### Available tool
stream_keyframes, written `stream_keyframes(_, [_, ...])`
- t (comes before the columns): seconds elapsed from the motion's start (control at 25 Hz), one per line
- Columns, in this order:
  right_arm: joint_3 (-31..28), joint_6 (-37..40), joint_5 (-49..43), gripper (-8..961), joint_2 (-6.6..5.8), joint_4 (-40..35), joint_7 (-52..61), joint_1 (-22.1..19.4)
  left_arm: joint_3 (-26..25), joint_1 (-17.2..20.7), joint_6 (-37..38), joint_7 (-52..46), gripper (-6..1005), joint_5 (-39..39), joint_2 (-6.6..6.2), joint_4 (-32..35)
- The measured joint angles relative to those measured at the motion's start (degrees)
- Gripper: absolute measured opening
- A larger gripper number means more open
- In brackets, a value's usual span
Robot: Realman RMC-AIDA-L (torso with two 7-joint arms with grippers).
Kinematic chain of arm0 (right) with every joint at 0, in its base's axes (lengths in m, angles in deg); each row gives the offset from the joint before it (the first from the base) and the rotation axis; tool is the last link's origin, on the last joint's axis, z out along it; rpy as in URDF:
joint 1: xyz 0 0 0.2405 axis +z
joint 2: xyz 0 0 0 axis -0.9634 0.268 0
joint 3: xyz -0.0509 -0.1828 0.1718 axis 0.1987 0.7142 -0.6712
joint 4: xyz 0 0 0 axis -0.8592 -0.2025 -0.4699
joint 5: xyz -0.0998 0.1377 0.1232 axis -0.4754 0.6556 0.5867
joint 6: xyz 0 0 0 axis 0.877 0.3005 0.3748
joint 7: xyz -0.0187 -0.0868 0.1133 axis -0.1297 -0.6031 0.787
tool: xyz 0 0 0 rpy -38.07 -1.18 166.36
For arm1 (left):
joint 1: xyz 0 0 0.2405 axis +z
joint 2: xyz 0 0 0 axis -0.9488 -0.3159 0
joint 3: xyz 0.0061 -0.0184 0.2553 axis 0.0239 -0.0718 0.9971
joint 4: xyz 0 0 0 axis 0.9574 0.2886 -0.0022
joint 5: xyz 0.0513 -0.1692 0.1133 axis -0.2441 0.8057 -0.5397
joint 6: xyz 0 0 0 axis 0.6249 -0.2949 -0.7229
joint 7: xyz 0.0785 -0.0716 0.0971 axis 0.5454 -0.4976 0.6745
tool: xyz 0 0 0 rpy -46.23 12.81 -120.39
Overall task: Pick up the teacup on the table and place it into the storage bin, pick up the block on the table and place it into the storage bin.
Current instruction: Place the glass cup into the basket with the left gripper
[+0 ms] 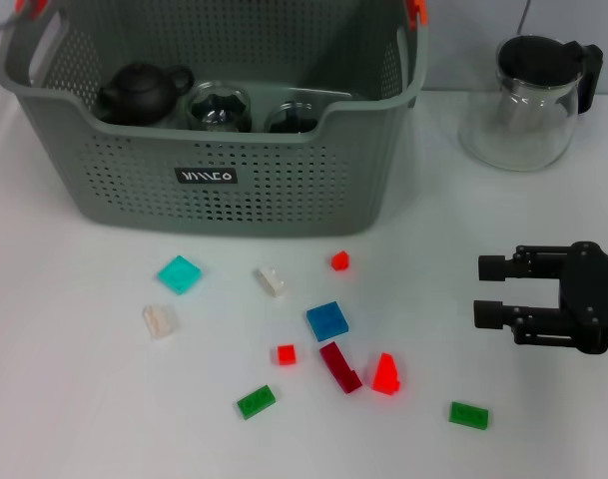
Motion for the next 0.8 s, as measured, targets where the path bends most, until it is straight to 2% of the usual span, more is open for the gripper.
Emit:
stream_keyframes(0.08, [0.1, 0.2, 0.0, 656, 0.05, 0.0, 0.0, 0.0, 5.2, -3.0, -7.6, -2.4, 44, -5.1, -1.35, 0.2])
stream_keyframes(0.12, [0.1, 0.3, 0.0, 656, 0.07, 0.0, 0.0, 0.0, 5.2, -3.0, -7.6, -2.4, 44, -5.1, -1.35, 0.2])
stream_keyframes(0.16, [0.2, 0.3, 0.0, 656, 0.09, 0.0, 0.1, 0.1, 9.8, -5.8, -13.2, -5.1, 44, -11.3, -1.86, 0.3])
stream_keyframes(0.28, [0.3, 0.3, 0.0, 656, 0.15, 0.0, 0.1, 0.1, 16.4, -9.3, -18.7, -9.4, 45, -20.4, -2.0, 0.3])
stream_keyframes(0.32, [0.3, 0.3, 0.0, 656, 0.17, 0.1, 0.0, 0.1, 19.9, -10.7, -20.8, -11.7, 45, -24.8, -1.91, 0.3])
stream_keyframes(0.48, [0.3, 0.1, -0.1, 656, 0.19, 0.2, 0.0, 0.2, 29.4, -14.1, -26.5, -20.1, 45, -40.3, -0.35, -0.1])
stream_keyframes(0.6, [0.3, 0.0, -0.1, 656, 0.2, 0.6, -0.2, 0.2, 32.9, -16.0, -29.8, -24.2, 45, -50.0, 2.09, -1.9])
stream_keyframes(0.68, [0.2, -0.1, -0.1, 656, 0.2, 0.7, -0.2, 0.2, 35.1, -17.0, -31.3, -24.4, 44, -52.8, 3.03, -4.7])
stream_keyframes(0.8, [0.3, -0.2, -0.1, 656, 0.2, 0.7, -0.2, 0.4, 39.6, -18.1, -34.3, -24.6, 44, -53.3, 3.47, -9.1])
